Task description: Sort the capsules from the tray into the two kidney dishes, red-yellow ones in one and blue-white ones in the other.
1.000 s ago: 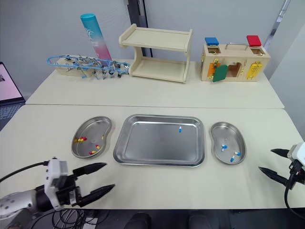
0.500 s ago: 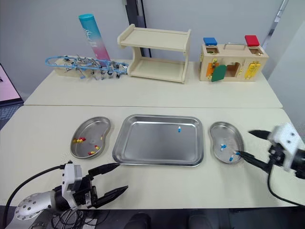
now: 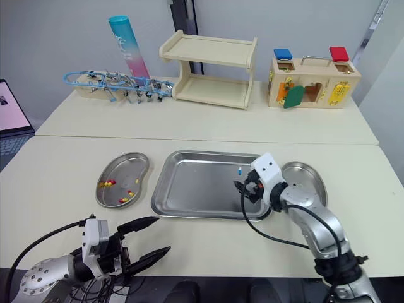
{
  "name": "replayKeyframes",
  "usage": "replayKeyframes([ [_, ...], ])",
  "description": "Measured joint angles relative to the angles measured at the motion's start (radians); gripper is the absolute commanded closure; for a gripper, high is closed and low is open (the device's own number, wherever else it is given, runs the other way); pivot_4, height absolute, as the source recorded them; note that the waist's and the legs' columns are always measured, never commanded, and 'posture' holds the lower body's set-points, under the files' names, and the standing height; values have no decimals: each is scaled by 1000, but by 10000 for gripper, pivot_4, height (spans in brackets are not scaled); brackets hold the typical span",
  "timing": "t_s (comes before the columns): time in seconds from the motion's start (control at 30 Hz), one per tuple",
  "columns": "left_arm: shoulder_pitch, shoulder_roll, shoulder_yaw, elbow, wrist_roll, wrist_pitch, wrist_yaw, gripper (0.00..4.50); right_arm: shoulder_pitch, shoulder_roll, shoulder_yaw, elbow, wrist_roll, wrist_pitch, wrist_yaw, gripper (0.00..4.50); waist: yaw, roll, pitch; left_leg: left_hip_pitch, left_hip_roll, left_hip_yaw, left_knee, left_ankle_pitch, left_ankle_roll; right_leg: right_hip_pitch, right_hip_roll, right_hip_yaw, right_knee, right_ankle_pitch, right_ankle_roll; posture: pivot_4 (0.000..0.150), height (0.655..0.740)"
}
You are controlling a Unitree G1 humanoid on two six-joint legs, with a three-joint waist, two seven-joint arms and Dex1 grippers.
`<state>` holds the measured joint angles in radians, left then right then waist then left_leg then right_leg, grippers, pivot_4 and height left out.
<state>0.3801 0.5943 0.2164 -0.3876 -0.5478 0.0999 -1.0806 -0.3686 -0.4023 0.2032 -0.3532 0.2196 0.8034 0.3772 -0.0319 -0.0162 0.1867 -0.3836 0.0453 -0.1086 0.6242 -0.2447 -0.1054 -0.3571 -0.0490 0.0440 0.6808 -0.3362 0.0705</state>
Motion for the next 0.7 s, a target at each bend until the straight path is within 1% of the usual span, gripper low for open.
replayKeyframes([
  [0.03, -1, 0, -2, 0, 0, 0, 0, 0, -9, 11, 8, 13, -13, 4, -16, 16610, 0, 0, 0, 0, 0, 0, 0, 0, 0, 0, 0, 0, 0, 0, 0, 1500, 7400],
  [0.27, -26, 0, -15, 1, 0, -4, -2, 0, -55, 127, 55, 147, -123, 5, -124, 16610, -2, 0, 0, 0, 0, 0, 0, 0, 0, -1, 0, 0, 0, 0, 0, 1500, 7400],
  [0.5, -30, 0, -17, 5, 3, -24, -14, 0, -115, 228, 53, 277, -165, -19, -182, 16610, -5, 0, 0, 0, 0, 0, -1, 0, 0, -1, 0, 0, 1, 0, 0, 1500, 7400],
  [0.63, -29, 0, -18, 15, 6, -34, -21, 0, -126, 258, 44, 312, -172, -27, -204, 16610, -5, 1, 0, 0, 0, 0, -1, 0, 0, -1, 0, 0, 1, 0, 0, 1500, 7400],
  [0.7, -27, 0, -18, 16, 8, -41, -21, 0, -130, 259, 39, 318, -175, -27, -206, 21011, -5, 1, 0, 0, 0, 0, -1, 0, 0, -1, 0, 0, 1, 0, 0, 1500, 7400],
])
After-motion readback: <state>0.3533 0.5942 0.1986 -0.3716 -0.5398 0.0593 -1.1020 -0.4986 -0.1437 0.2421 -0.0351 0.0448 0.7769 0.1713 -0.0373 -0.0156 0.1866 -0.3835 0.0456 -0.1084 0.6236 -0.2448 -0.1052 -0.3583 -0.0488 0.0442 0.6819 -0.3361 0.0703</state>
